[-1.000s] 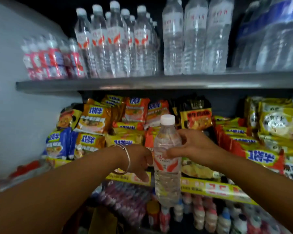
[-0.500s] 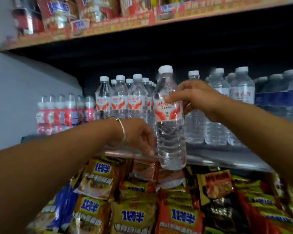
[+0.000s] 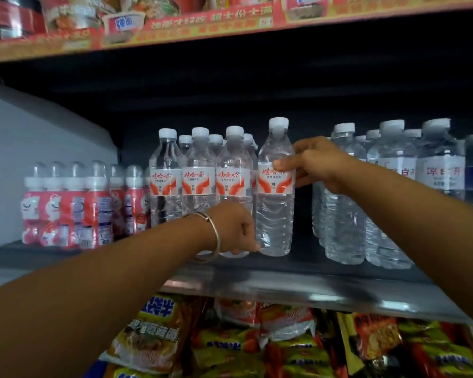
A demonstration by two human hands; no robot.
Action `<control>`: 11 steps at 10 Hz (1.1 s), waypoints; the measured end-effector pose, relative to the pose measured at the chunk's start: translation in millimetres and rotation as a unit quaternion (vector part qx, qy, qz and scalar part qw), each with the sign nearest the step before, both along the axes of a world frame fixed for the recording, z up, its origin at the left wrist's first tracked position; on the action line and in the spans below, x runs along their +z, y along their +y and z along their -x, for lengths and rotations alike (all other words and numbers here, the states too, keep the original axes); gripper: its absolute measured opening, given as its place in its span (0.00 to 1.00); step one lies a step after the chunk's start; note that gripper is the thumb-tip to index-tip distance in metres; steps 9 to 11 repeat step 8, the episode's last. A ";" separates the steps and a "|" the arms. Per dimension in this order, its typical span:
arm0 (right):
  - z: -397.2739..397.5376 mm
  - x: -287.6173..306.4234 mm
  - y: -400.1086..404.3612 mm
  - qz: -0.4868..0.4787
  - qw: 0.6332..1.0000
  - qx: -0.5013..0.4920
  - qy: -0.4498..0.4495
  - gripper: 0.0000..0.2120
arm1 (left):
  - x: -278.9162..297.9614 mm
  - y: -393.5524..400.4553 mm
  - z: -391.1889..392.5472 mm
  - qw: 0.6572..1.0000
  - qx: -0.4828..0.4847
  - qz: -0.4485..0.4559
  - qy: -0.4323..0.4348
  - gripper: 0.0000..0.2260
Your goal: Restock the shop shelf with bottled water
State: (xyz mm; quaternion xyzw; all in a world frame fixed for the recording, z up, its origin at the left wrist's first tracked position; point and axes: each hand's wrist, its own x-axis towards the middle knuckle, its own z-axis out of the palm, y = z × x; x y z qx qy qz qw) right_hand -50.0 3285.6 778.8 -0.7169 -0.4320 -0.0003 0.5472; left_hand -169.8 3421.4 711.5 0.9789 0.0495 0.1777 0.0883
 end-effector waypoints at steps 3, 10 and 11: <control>-11.2 -4.2 14.2 0.012 1.000 -0.012 0.002 0.17 | -9.8 11.4 -19.3 0.999 0.005 0.041 -0.017 0.09; 29.9 -38.5 0.9 0.060 0.929 -0.235 -0.279 0.24 | -18.0 -6.9 -12.7 0.996 0.066 0.011 -0.067 0.08; 29.9 -38.5 0.9 0.060 0.929 -0.235 -0.279 0.24 | -18.0 -6.9 -12.7 0.996 0.066 0.011 -0.067 0.08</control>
